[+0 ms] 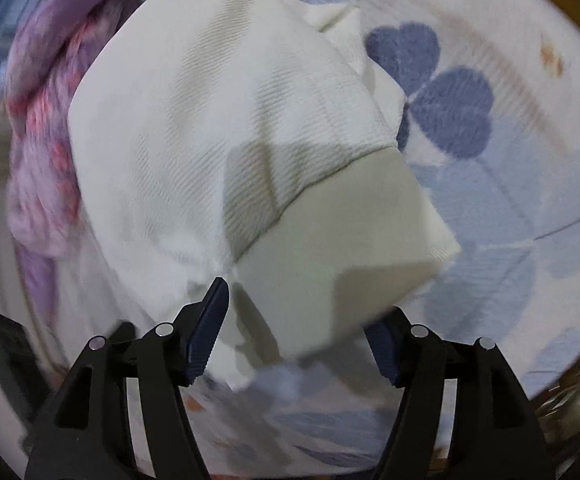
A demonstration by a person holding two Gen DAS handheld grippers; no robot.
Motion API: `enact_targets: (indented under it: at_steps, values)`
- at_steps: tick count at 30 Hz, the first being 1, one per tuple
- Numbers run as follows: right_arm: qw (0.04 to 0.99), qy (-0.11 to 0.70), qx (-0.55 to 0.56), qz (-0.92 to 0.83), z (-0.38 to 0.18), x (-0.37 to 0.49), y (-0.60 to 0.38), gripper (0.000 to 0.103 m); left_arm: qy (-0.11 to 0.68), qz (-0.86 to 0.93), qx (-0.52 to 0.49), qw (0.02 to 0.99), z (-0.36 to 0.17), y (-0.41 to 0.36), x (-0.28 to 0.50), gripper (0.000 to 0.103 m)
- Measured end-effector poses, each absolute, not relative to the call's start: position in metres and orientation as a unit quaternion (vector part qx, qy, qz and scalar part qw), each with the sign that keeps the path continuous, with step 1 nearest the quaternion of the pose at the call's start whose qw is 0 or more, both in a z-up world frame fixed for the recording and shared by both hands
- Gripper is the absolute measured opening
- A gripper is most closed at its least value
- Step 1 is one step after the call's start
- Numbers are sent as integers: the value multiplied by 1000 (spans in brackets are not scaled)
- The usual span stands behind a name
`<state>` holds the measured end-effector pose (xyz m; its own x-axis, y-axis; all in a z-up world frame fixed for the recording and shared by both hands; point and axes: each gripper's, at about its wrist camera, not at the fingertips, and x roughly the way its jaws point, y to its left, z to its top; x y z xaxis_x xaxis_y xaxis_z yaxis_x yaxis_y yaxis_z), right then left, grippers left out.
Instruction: Fold large clothes
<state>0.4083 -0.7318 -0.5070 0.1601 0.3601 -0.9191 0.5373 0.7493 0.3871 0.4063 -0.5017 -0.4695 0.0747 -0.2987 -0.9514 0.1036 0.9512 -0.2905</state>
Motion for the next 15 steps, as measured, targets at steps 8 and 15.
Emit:
enact_targets:
  at_steps: [8, 15]
  values:
    - [750, 617, 238, 5, -419, 418, -691, 64, 630, -91, -70, 768, -409, -476, 383, 90]
    - [805, 577, 134, 37, -352, 413, -654, 79, 602, -70, -88, 791, -357, -461, 375, 91]
